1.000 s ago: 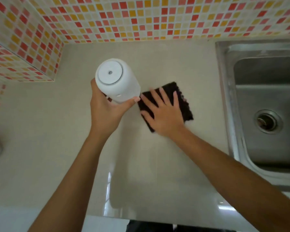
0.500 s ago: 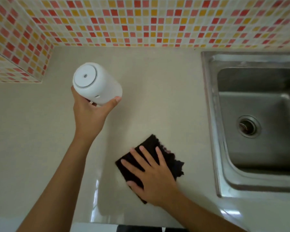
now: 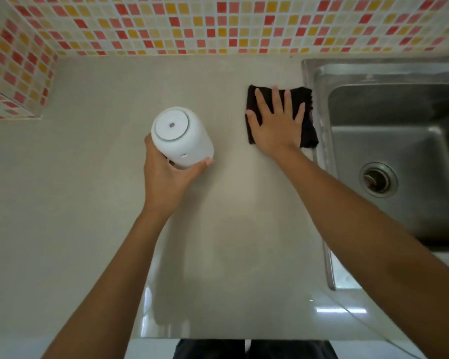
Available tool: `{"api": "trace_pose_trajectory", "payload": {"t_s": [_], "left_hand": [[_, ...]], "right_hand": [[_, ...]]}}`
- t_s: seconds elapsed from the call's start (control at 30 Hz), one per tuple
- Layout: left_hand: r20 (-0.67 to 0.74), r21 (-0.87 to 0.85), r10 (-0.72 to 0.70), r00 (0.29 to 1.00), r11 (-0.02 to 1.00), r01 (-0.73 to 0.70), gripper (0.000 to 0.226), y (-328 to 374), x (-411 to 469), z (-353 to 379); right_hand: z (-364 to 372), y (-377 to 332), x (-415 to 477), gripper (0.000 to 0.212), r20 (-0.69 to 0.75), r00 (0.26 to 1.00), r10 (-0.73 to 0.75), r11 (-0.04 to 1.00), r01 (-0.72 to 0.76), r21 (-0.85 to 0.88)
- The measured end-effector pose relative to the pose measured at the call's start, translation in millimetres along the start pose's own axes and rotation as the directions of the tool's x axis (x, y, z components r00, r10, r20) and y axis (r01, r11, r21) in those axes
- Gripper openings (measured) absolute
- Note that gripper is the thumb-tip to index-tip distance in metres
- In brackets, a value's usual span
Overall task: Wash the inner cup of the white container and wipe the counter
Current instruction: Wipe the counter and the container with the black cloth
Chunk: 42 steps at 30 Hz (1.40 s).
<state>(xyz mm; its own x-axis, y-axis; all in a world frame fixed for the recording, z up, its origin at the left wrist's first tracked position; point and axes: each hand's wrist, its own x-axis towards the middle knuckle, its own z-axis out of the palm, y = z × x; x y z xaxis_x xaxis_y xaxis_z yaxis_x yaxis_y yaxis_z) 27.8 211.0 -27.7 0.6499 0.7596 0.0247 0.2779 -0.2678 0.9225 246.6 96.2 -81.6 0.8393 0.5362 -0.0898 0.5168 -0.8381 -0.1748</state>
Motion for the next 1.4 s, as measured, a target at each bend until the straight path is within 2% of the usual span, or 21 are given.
{"api": "trace_pose_trajectory", "payload": {"t_s": [0.13,0.3,0.53,0.63,0.7,0.77,0.87,0.93,1.03,1.13,1.23,1.3,1.4], "left_hand": [[0.017,-0.004,-0.001,1.000,1.000,0.002,0.098,2,3,12],[0.090,-0.008,-0.003,0.996,1.000,0.004,0.096,3,2,31],[0.134,-0.044,0.013,0.991,0.999,-0.007,0.093,-6,-6,33],[-0.012,0.020,-0.115,0.993,0.993,0.115,0.086,-6,-40,37],[-0.111,0.046,-0.170,0.979,0.983,0.176,0.060,-2,-77,41],[-0.020,0.123,-0.117,0.993,0.985,0.119,0.038,-2,-104,45],[0.194,0.294,-0.038,0.980,0.955,-0.022,0.032,-6,-113,55],[0.271,0.386,-0.049,0.961,0.920,-0.062,0.030,-1,-107,59],[0.369,0.456,-0.133,0.920,0.888,-0.055,0.016,9,-95,60],[0.441,0.460,-0.162,0.883,0.885,-0.068,0.007,20,-90,58],[0.478,0.443,-0.178,0.860,0.894,-0.061,0.009,34,-93,56],[0.477,0.418,-0.166,0.863,0.907,-0.057,0.008,48,-93,56],[0.506,0.393,-0.080,0.859,0.908,-0.147,0.021,84,-89,62]], "right_hand": [[1,-1,-114,0.058,-0.029,1.000,-0.009,1.000,0.009,0.007],[8,0,-255,0.061,0.099,0.992,-0.078,0.996,0.082,-0.033],[5,-2,-263,0.061,0.142,0.986,-0.092,0.995,0.097,-0.032],[3,0,-262,0.052,0.121,0.988,-0.096,0.994,0.089,0.062],[-1,4,-259,0.048,0.059,0.996,-0.074,0.973,0.059,0.225],[-7,15,-250,0.044,-0.029,1.000,-0.002,0.951,0.011,0.310],[-23,36,-228,0.034,-0.105,0.991,0.087,0.969,-0.060,0.238],[-36,49,-214,0.032,-0.025,0.995,0.093,0.984,-0.088,0.158],[-46,64,-204,0.027,0.078,0.997,0.023,0.994,-0.031,0.104],[-47,69,-204,0.025,0.121,0.991,-0.052,0.997,0.045,0.058],[-50,71,-203,0.028,0.150,0.984,-0.098,0.995,0.100,-0.012],[-58,75,-204,0.025,0.137,0.984,-0.112,0.993,0.107,0.038],[-83,92,-205,0.019,0.132,0.987,-0.093,0.973,0.062,0.222]]}}
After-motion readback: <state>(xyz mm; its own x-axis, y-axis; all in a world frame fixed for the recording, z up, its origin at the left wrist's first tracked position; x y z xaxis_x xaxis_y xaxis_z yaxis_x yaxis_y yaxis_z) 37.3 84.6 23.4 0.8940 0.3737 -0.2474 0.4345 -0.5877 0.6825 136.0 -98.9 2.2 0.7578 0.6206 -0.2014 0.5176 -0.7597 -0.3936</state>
